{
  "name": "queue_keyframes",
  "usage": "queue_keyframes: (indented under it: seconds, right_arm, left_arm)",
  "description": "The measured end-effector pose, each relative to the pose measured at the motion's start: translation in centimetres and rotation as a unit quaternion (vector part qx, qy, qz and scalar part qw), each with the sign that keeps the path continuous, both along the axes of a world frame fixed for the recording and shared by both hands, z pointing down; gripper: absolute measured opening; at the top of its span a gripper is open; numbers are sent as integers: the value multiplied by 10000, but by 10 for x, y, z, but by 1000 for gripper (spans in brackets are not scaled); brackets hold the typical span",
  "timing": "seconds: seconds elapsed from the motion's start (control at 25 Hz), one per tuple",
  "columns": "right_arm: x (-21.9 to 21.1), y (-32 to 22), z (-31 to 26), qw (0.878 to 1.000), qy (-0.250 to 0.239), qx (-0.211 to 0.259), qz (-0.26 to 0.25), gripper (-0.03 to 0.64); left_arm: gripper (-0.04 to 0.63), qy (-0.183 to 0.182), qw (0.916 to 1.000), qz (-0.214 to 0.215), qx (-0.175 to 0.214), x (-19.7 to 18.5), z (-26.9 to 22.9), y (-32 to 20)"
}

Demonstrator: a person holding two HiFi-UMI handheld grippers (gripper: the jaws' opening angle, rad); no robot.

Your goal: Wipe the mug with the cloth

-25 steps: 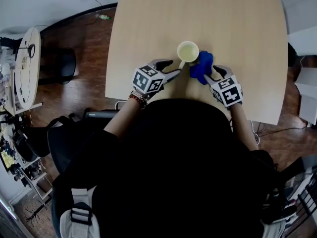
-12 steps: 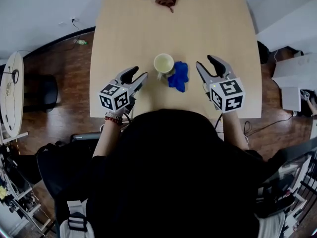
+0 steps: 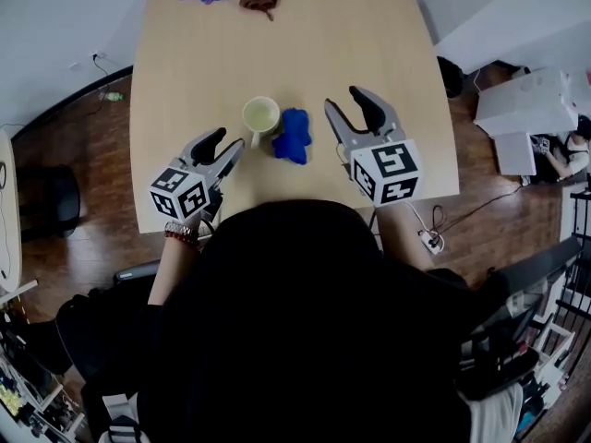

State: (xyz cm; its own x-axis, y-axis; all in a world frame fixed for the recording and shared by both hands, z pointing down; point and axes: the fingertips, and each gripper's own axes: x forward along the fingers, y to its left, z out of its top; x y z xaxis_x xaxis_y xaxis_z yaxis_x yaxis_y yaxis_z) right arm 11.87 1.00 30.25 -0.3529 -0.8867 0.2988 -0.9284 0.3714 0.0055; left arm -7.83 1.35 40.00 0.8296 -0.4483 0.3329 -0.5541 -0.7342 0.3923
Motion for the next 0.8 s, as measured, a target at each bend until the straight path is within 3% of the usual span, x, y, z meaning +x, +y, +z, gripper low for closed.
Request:
queue_keyframes:
  seconds: [0.32, 0.56, 0.8]
  right_arm:
    - [-6, 3, 3, 10000, -4, -67, -59, 189]
    - [-21, 2, 21, 9986, 239, -343, -310, 202]
    - [-29, -1, 22, 9974, 345, -369, -517, 209]
  left_arm:
    - [222, 6, 10000, 83, -33, 3, 3, 2]
    - [278, -301, 9986, 438, 48, 7, 13, 11]
    - [278, -153, 9997, 178, 24, 1, 9, 6]
